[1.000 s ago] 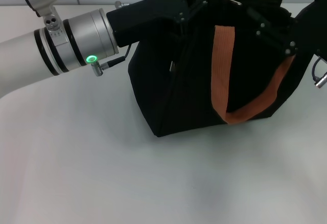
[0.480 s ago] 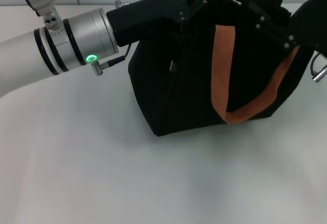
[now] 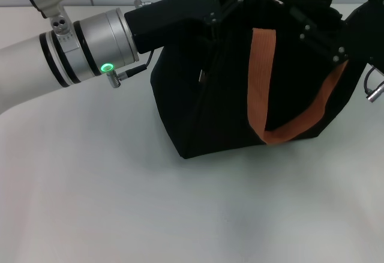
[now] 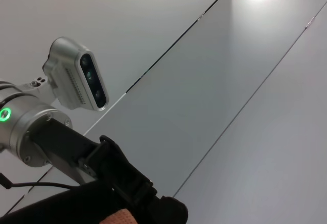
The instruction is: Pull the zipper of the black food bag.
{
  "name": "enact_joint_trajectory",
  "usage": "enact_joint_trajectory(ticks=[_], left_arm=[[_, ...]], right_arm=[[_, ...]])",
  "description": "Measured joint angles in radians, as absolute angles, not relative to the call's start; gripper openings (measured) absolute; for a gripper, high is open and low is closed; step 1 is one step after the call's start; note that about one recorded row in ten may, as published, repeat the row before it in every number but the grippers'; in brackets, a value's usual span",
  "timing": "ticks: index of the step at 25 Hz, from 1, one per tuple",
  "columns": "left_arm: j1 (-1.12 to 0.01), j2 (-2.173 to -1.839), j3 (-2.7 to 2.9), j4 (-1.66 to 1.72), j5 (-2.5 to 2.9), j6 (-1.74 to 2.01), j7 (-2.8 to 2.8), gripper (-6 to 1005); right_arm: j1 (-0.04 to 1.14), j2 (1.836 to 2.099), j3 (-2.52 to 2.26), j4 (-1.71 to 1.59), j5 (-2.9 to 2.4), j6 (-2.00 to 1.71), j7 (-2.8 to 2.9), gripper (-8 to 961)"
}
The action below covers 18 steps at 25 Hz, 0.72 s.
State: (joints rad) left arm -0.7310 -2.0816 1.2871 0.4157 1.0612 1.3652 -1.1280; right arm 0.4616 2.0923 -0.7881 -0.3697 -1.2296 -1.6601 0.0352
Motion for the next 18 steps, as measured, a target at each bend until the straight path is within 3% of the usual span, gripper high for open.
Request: enact_joint_trajectory(ticks=[18], left_arm=[[-0.732, -2.082, 1.289, 0.416, 1.062, 1.365, -1.127, 53]], right_arm=[[0.491, 2.092, -0.812, -0.364, -1.225, -1.615, 0.035, 726]])
